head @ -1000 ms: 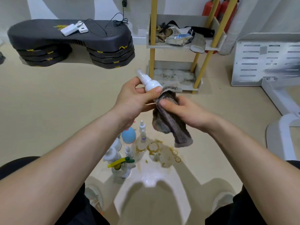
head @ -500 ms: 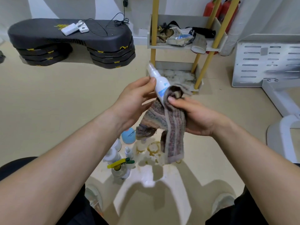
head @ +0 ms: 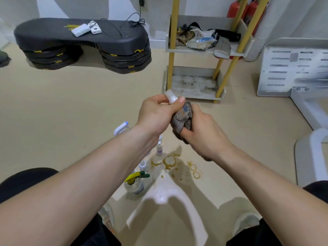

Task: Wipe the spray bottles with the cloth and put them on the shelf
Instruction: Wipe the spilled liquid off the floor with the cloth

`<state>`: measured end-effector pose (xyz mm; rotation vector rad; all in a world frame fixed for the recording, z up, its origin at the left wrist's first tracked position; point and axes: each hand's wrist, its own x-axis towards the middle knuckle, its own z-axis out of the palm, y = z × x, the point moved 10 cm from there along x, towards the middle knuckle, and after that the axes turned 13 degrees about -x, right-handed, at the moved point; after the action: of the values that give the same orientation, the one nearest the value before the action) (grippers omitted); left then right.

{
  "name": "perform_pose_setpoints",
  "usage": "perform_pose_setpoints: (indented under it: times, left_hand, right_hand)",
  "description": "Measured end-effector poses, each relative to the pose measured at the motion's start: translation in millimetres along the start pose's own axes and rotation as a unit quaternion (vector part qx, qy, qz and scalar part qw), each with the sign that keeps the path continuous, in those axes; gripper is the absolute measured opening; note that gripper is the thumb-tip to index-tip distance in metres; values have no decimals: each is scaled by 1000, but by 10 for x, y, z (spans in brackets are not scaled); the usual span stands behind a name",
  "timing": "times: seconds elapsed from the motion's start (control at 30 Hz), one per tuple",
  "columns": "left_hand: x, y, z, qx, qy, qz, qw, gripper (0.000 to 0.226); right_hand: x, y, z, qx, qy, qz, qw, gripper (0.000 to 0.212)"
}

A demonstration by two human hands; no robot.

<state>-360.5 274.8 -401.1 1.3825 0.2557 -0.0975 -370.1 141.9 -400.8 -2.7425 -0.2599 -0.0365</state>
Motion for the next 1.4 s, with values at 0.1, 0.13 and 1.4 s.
perform_pose_setpoints:
  times: [0.1,0.13,1.4]
  left_hand:
    - [106,110,36,-46,-46,9,998,19]
    - [121,128,55,-69,-65,0,996,21]
    - [-275,-336,344,11,-75,-28,997,24]
  right_hand:
    - [58,-64,99,203,-64,-8,977,36]
    - [45,-122,174,305,-111,-16,946,29]
    - [74,385,341,742,31,269,613,27]
